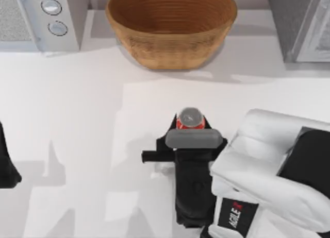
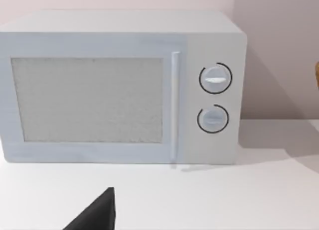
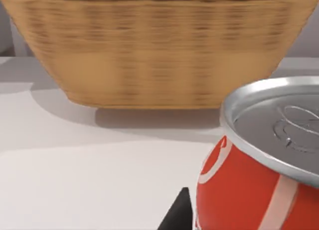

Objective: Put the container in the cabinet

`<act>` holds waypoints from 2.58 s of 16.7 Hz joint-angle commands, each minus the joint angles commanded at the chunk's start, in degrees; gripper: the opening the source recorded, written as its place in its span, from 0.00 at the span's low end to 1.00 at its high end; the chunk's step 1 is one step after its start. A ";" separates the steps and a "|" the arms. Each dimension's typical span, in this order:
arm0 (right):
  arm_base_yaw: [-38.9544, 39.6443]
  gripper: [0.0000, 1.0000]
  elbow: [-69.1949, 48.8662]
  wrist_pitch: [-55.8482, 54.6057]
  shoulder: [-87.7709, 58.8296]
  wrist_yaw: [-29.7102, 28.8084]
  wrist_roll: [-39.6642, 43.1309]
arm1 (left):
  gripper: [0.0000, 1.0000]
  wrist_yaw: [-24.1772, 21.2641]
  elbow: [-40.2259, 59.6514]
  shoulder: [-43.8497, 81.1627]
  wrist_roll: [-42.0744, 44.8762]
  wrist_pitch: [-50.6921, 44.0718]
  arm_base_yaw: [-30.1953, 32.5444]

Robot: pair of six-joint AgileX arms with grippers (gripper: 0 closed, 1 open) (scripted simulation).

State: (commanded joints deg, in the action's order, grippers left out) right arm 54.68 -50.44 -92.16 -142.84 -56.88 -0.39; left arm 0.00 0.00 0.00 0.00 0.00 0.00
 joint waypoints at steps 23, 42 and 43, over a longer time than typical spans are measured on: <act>-0.06 0.00 1.60 22.35 23.69 0.27 -0.47 | 1.00 0.00 0.00 0.00 0.00 0.00 0.00; -20.65 0.00 18.73 54.91 60.00 16.05 -0.72 | 1.00 0.00 0.00 0.00 0.00 0.00 0.00; -24.07 0.00 21.57 58.99 65.90 18.92 -0.69 | 1.00 0.00 0.00 0.00 0.00 0.00 0.00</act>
State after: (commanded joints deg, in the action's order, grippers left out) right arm 30.60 -28.88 -33.17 -76.93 -37.96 -1.08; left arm 0.00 0.00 0.00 0.00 0.00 0.00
